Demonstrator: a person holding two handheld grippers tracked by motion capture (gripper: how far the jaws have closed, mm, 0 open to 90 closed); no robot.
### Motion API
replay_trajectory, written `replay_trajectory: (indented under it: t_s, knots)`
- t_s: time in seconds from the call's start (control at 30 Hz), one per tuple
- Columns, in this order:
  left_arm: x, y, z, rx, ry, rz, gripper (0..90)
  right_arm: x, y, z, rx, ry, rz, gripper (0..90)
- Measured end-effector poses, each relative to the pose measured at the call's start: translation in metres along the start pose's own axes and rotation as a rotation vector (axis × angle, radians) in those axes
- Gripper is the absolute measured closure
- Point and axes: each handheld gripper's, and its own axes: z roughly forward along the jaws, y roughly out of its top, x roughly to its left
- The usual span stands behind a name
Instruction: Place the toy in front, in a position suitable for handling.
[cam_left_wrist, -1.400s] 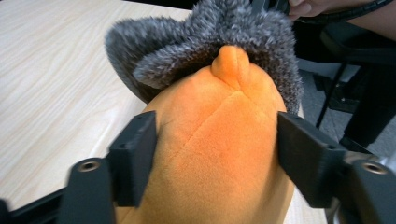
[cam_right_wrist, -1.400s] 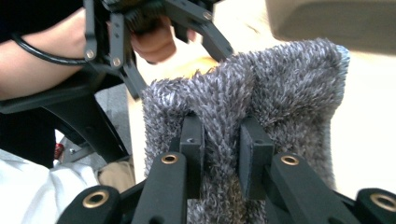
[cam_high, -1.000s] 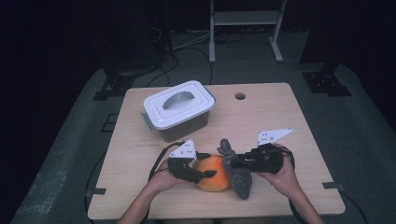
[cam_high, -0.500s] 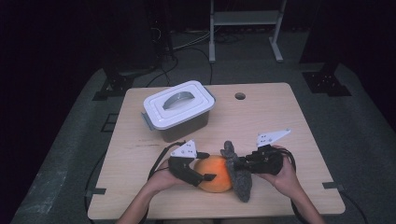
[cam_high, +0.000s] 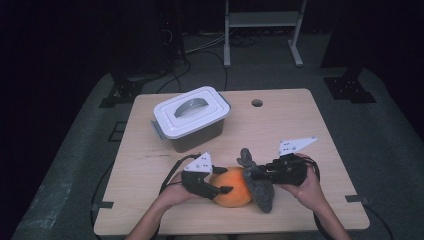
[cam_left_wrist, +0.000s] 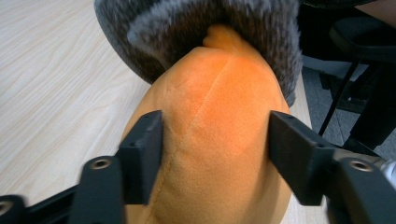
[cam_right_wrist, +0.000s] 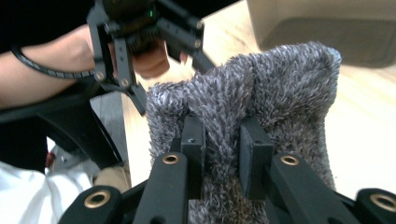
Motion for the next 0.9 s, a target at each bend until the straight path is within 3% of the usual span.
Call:
replay_trajectory:
  t_s: [0.1,0.17,0.27,0.33,0.4,0.47,0.53,0.6,0.77,0.9]
  knots:
    - [0.002,-0.002,0.006,0.026,0.016,-0.024,12.1,-0.003,-0.004,0.003,0.017,0.046,0.017,73.8]
    - [0.005,-0.004,0.008,0.026,-0.006,-0.055,10.0,-0.003,-0.004,0.003,0.021,0.052,0.016,73.8]
    - [0.005,-0.005,0.006,0.017,-0.023,-0.051,21.7,-0.003,-0.005,0.002,0.026,0.044,0.011,73.8]
    - [0.004,-0.003,0.003,0.006,-0.004,-0.035,33.6,-0.006,-0.006,0.001,0.020,0.044,0.023,73.8]
    - [0.003,-0.001,-0.001,-0.005,0.011,-0.035,39.7,-0.010,-0.008,-0.001,0.015,0.035,0.036,73.9]
    - [0.004,0.001,-0.006,-0.016,0.036,-0.033,41.7,-0.013,-0.011,-0.001,0.021,0.021,0.047,74.0]
    - [0.005,0.002,-0.013,-0.022,0.060,-0.031,42.3,-0.017,-0.016,0.002,0.063,-0.014,0.060,74.2]
    - [0.006,0.001,-0.016,-0.007,0.085,-0.026,42.7,-0.020,-0.019,0.004,0.072,-0.015,0.075,74.3]
    - [0.000,0.003,-0.008,0.005,0.072,0.002,41.5,-0.010,-0.004,0.000,-0.012,-0.003,0.039,74.2]
    - [-0.002,0.003,-0.007,0.012,0.084,0.011,41.0,-0.004,-0.002,0.009,0.023,-0.011,0.007,74.2]
